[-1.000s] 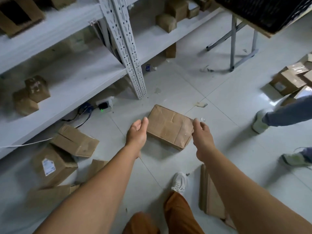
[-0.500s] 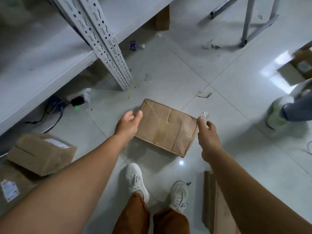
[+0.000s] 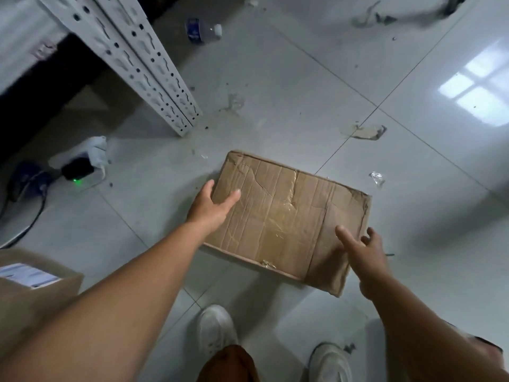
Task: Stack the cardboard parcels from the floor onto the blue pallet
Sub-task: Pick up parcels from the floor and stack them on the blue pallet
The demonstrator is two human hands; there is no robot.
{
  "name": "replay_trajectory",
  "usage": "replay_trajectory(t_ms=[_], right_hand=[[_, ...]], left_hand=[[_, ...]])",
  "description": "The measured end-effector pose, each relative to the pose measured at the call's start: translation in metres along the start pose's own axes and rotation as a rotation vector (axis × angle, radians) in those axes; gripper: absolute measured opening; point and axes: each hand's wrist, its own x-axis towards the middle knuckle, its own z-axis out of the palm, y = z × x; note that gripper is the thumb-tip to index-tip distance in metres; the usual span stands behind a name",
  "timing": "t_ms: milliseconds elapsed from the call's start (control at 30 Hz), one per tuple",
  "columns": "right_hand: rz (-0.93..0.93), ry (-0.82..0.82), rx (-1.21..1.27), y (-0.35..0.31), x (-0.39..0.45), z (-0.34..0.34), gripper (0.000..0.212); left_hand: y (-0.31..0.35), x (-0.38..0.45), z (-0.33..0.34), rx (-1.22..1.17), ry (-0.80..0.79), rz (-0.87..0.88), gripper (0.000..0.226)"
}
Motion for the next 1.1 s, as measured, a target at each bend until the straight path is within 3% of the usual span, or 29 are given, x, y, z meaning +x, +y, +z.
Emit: replay_trajectory(t_ms=[333,567,1100], right_hand=[[-0.010,0.024,-0.027,0.044,0.059,0.016,0.093],[-0.037,0.033,0.022,0.045,0.057,0.018,0.089],[-0.262,-0.036,-0.058,-0.078,-0.079,-0.027,0.076]], left_hand=[[-0.042,0.064,0.031,0.062,0.032,-0.100,0.110],[-0.046,0.063,0.028,0.029,0.064,-0.083,0.107],[0.020,-0.078,-0.078,-0.201,0.202,-0.121,0.099]])
